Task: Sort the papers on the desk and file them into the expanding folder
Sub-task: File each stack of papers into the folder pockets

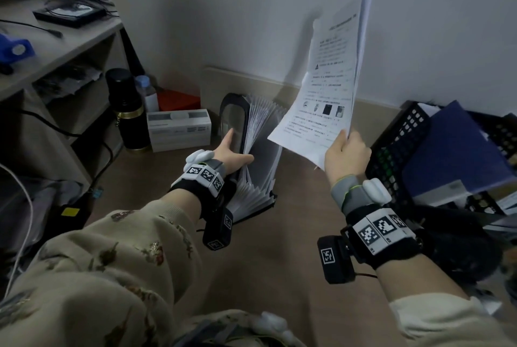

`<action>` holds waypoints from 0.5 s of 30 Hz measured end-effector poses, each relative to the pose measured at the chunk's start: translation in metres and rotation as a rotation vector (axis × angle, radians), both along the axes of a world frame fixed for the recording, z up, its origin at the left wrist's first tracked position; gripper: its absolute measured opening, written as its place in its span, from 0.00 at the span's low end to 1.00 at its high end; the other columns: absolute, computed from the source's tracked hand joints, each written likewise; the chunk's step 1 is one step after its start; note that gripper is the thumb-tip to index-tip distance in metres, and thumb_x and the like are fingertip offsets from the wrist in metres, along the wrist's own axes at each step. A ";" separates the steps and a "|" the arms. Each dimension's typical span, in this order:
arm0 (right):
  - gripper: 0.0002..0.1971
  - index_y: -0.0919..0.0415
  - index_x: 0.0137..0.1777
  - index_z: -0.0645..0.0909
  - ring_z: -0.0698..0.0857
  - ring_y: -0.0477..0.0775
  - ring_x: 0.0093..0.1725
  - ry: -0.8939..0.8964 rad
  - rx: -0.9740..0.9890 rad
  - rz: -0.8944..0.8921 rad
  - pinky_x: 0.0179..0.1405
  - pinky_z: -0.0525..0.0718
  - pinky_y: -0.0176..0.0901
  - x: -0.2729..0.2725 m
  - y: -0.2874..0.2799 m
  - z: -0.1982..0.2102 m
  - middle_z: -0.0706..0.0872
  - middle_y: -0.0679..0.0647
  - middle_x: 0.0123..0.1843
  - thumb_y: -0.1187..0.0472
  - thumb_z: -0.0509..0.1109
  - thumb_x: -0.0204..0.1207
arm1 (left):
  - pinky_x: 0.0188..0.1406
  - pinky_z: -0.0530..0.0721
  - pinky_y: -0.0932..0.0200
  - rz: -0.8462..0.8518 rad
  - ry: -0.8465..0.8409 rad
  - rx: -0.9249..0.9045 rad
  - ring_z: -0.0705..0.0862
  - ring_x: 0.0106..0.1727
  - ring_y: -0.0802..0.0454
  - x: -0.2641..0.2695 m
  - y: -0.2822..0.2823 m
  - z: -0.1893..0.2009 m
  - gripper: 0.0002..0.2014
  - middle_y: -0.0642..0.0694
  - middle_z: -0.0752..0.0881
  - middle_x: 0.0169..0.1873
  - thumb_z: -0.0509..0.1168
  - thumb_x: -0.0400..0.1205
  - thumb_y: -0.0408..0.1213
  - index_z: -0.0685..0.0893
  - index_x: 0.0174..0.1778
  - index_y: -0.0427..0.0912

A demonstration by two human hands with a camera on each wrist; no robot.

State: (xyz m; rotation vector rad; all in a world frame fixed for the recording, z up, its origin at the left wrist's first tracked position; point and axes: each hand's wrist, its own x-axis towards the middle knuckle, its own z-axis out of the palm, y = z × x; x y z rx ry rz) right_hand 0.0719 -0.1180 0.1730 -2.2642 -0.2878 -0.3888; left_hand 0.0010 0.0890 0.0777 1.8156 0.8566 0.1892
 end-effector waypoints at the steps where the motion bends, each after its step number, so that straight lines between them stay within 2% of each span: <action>1: 0.14 0.75 0.53 0.77 0.79 0.72 0.53 -0.005 -0.005 0.005 0.41 0.66 0.47 -0.001 0.000 0.001 0.83 0.74 0.49 0.63 0.55 0.84 | 0.67 0.73 0.60 0.000 0.001 0.002 0.75 0.74 0.45 0.000 0.000 0.000 0.47 0.49 0.70 0.79 0.73 0.72 0.42 0.53 0.84 0.60; 3: 0.14 0.75 0.53 0.77 0.80 0.72 0.53 0.017 -0.056 0.021 0.40 0.64 0.46 -0.004 0.002 0.002 0.83 0.74 0.50 0.63 0.55 0.84 | 0.65 0.73 0.61 -0.002 0.003 -0.002 0.75 0.74 0.45 -0.001 0.000 0.001 0.47 0.48 0.70 0.79 0.73 0.73 0.42 0.53 0.85 0.59; 8: 0.14 0.70 0.61 0.78 0.81 0.72 0.56 0.135 -0.209 0.104 0.49 0.75 0.53 -0.017 0.012 -0.016 0.83 0.72 0.56 0.63 0.55 0.84 | 0.63 0.72 0.61 0.004 0.013 -0.009 0.76 0.72 0.44 0.000 -0.004 0.002 0.48 0.47 0.73 0.77 0.73 0.72 0.43 0.53 0.84 0.61; 12: 0.14 0.69 0.58 0.79 0.81 0.71 0.54 0.233 -0.216 0.138 0.42 0.71 0.46 -0.025 0.011 -0.029 0.84 0.71 0.54 0.63 0.55 0.84 | 0.60 0.74 0.61 0.006 0.018 0.004 0.78 0.69 0.44 -0.001 -0.005 0.003 0.48 0.47 0.75 0.76 0.73 0.71 0.44 0.53 0.84 0.63; 15: 0.13 0.70 0.57 0.78 0.80 0.71 0.55 0.292 -0.250 0.122 0.43 0.70 0.46 -0.029 0.011 -0.033 0.84 0.70 0.55 0.64 0.54 0.83 | 0.63 0.76 0.59 0.011 0.010 0.021 0.78 0.69 0.45 -0.002 -0.006 0.002 0.48 0.48 0.75 0.75 0.71 0.69 0.44 0.54 0.83 0.63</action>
